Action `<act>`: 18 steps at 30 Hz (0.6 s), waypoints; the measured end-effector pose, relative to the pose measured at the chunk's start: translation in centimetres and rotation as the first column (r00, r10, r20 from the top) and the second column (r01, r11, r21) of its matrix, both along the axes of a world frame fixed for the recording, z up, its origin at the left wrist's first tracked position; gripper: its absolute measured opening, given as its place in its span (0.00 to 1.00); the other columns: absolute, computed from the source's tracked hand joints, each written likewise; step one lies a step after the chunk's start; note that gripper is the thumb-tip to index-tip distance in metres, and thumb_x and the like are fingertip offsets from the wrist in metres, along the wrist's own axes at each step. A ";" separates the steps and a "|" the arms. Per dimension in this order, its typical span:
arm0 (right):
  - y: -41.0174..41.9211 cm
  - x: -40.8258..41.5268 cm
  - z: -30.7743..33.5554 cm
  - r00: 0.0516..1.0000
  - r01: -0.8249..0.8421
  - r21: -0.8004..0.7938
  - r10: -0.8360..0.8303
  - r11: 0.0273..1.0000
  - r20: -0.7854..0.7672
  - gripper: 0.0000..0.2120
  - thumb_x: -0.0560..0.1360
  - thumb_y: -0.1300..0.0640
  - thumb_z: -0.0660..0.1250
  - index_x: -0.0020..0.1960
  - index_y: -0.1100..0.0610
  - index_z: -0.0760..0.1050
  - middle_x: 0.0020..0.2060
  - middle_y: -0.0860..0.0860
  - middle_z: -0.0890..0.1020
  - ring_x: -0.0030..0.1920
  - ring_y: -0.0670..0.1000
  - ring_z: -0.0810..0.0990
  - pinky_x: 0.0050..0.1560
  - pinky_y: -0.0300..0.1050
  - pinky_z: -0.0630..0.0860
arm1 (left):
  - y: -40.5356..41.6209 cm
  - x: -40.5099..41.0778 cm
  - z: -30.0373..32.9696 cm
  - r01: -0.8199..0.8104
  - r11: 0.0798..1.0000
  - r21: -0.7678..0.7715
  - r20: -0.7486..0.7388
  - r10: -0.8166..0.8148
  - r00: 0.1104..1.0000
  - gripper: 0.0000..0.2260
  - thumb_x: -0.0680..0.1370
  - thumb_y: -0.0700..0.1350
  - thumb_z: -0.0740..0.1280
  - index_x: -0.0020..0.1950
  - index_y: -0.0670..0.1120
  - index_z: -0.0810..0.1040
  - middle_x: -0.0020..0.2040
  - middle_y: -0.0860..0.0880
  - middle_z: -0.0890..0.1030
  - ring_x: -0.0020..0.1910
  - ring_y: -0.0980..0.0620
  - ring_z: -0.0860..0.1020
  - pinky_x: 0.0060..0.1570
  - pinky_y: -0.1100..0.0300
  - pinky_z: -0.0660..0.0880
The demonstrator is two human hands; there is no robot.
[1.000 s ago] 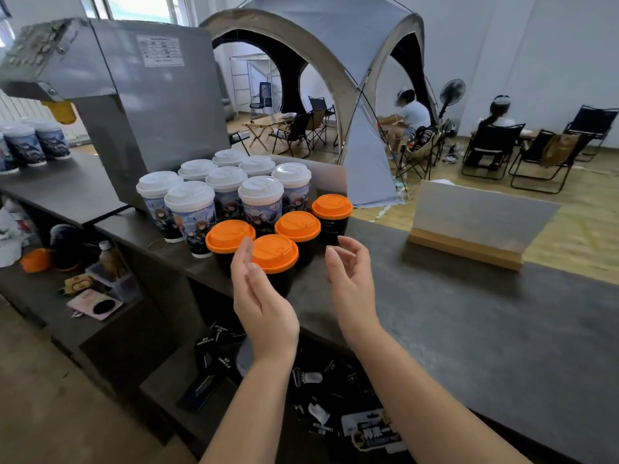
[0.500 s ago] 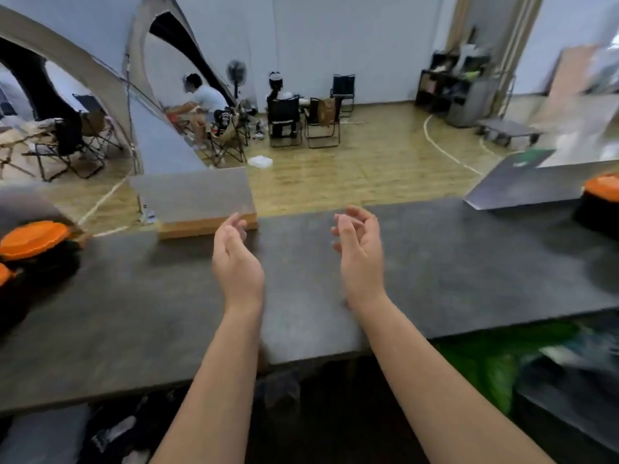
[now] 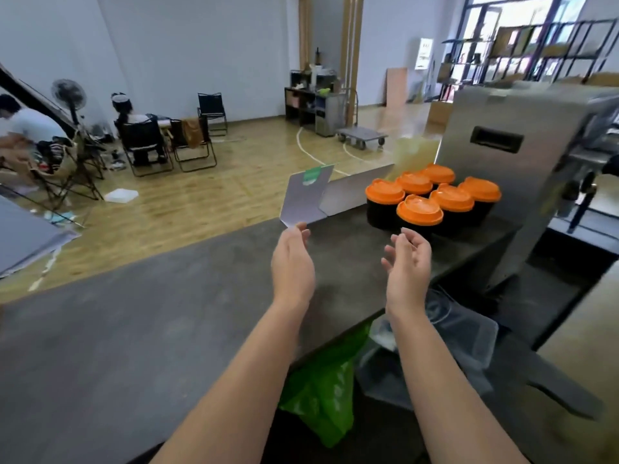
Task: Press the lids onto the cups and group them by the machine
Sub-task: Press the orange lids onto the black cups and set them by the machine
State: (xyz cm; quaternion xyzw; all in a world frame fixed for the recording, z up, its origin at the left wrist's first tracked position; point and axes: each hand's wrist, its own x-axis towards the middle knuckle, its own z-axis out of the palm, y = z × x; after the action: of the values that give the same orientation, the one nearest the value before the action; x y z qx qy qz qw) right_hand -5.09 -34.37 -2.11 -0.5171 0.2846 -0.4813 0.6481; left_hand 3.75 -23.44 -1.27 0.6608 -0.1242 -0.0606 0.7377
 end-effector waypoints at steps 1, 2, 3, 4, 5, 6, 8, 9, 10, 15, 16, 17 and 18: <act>-1.6 -0.2 -0.1 1.000 0.012 0.009 -0.012 1.000 -0.013 0.09 0.82 0.53 0.59 0.61 0.51 0.71 0.49 0.45 0.78 0.51 0.46 0.78 0.54 0.44 0.76 | -2.3 -0.3 -0.2 0.038 0.999 0.013 -0.006 -0.038 0.999 0.15 0.83 0.51 0.52 0.58 0.53 0.78 0.57 0.53 0.81 0.60 0.54 0.77 0.67 0.53 0.70; -3.0 -0.3 -0.2 0.999 0.021 0.014 -0.021 1.000 -0.027 0.10 0.82 0.53 0.59 0.61 0.51 0.71 0.49 0.45 0.77 0.51 0.45 0.78 0.54 0.44 0.76 | -4.4 -0.7 -0.2 0.072 0.997 0.029 -0.017 -0.072 0.997 0.16 0.82 0.52 0.52 0.59 0.53 0.78 0.58 0.53 0.81 0.61 0.53 0.77 0.68 0.51 0.70; -4.2 -0.5 -0.3 0.999 0.030 0.016 -0.030 0.999 -0.044 0.10 0.82 0.53 0.59 0.62 0.51 0.71 0.49 0.45 0.77 0.51 0.45 0.78 0.54 0.43 0.75 | -6.4 -1.1 -0.2 0.101 0.994 0.046 -0.030 -0.100 0.995 0.16 0.82 0.52 0.51 0.59 0.54 0.77 0.58 0.52 0.80 0.61 0.53 0.76 0.68 0.50 0.70; -5.4 -0.5 -0.3 0.997 0.043 0.014 -0.042 0.999 -0.062 0.11 0.81 0.53 0.59 0.63 0.52 0.71 0.49 0.44 0.77 0.50 0.44 0.78 0.53 0.43 0.75 | -8.2 -1.5 -0.2 0.127 0.990 0.060 -0.041 -0.125 0.991 0.16 0.83 0.51 0.51 0.60 0.54 0.77 0.58 0.52 0.80 0.62 0.52 0.76 0.68 0.50 0.70; -6.5 -0.7 -0.3 0.995 0.057 0.009 -0.057 0.998 -0.079 0.11 0.81 0.53 0.59 0.63 0.52 0.71 0.49 0.44 0.77 0.50 0.44 0.77 0.53 0.42 0.75 | -9.9 -1.9 -0.2 0.150 0.986 0.068 -0.050 -0.147 0.988 0.16 0.83 0.52 0.51 0.61 0.53 0.77 0.59 0.52 0.80 0.62 0.52 0.76 0.68 0.49 0.70; -7.6 -0.7 -0.4 0.992 0.077 0.001 -0.077 0.997 -0.096 0.12 0.81 0.53 0.59 0.63 0.52 0.71 0.50 0.45 0.78 0.51 0.44 0.77 0.54 0.43 0.75 | -11.4 -2.3 -0.2 0.168 0.983 0.071 -0.061 -0.164 0.985 0.16 0.83 0.52 0.52 0.63 0.53 0.76 0.60 0.52 0.79 0.62 0.52 0.75 0.68 0.50 0.69; -9.6 -0.7 -0.6 0.984 0.123 -0.018 -0.124 0.992 -0.126 0.12 0.80 0.51 0.60 0.62 0.51 0.71 0.56 0.49 0.77 0.56 0.47 0.77 0.57 0.45 0.75 | -13.9 -2.6 -0.4 0.196 0.977 0.084 -0.093 -0.188 0.978 0.17 0.83 0.53 0.52 0.66 0.52 0.74 0.63 0.52 0.78 0.64 0.52 0.74 0.64 0.55 0.69; -10.6 -0.7 -0.8 0.979 0.139 -0.027 -0.141 0.990 -0.145 0.12 0.80 0.51 0.61 0.62 0.51 0.71 0.58 0.51 0.76 0.58 0.49 0.76 0.58 0.46 0.74 | -15.1 -2.7 -0.5 0.206 0.973 0.102 -0.117 -0.194 0.974 0.17 0.84 0.53 0.52 0.68 0.51 0.72 0.64 0.51 0.77 0.64 0.52 0.73 0.61 0.56 0.67; -11.5 -0.7 -0.9 0.974 0.143 -0.032 -0.147 0.989 -0.171 0.14 0.80 0.50 0.61 0.64 0.50 0.70 0.62 0.52 0.75 0.59 0.49 0.75 0.58 0.46 0.73 | -16.0 -2.6 -0.6 0.216 0.969 0.121 -0.146 -0.198 0.969 0.18 0.84 0.53 0.52 0.70 0.50 0.70 0.66 0.50 0.75 0.64 0.52 0.72 0.59 0.57 0.66; -14.3 0.1 -0.7 0.960 -0.034 0.047 0.046 0.998 -0.277 0.26 0.82 0.44 0.55 0.78 0.49 0.55 0.77 0.50 0.61 0.75 0.52 0.62 0.70 0.49 0.63 | -19.3 -2.4 -1.1 0.267 0.953 0.147 -0.243 -0.227 0.943 0.24 0.84 0.58 0.49 0.78 0.51 0.60 0.76 0.50 0.66 0.75 0.47 0.64 0.70 0.51 0.61; -14.5 0.3 -0.7 0.953 -0.073 0.071 0.090 0.995 -0.288 0.28 0.82 0.43 0.55 0.79 0.48 0.52 0.77 0.49 0.59 0.76 0.52 0.60 0.72 0.51 0.61 | -19.7 -2.5 -1.2 0.279 0.951 0.136 -0.238 -0.242 0.941 0.25 0.83 0.59 0.48 0.78 0.52 0.60 0.77 0.50 0.66 0.75 0.48 0.64 0.72 0.50 0.60; -14.5 0.5 -0.7 0.946 -0.098 0.091 0.121 0.991 -0.300 0.29 0.82 0.41 0.54 0.79 0.46 0.50 0.78 0.49 0.58 0.77 0.52 0.58 0.72 0.52 0.59 | -19.9 -2.7 -1.2 0.294 0.946 0.134 -0.222 -0.261 0.940 0.26 0.82 0.61 0.48 0.78 0.53 0.61 0.77 0.51 0.66 0.75 0.49 0.63 0.73 0.50 0.60; -14.4 0.6 -0.6 0.942 -0.115 0.111 0.144 0.987 -0.303 0.29 0.82 0.41 0.54 0.79 0.46 0.49 0.78 0.48 0.57 0.77 0.52 0.57 0.73 0.52 0.59 | -20.0 -2.9 -1.2 0.304 0.943 0.133 -0.210 -0.273 0.939 0.26 0.82 0.61 0.47 0.78 0.54 0.61 0.76 0.52 0.66 0.76 0.50 0.63 0.73 0.50 0.60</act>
State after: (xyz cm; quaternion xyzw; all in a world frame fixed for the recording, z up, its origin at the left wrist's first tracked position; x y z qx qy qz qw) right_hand -4.50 -48.77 -2.70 -0.5734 0.3700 -0.3370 0.6486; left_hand 0.87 -43.46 -2.49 0.6850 -0.1441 -0.2406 0.6724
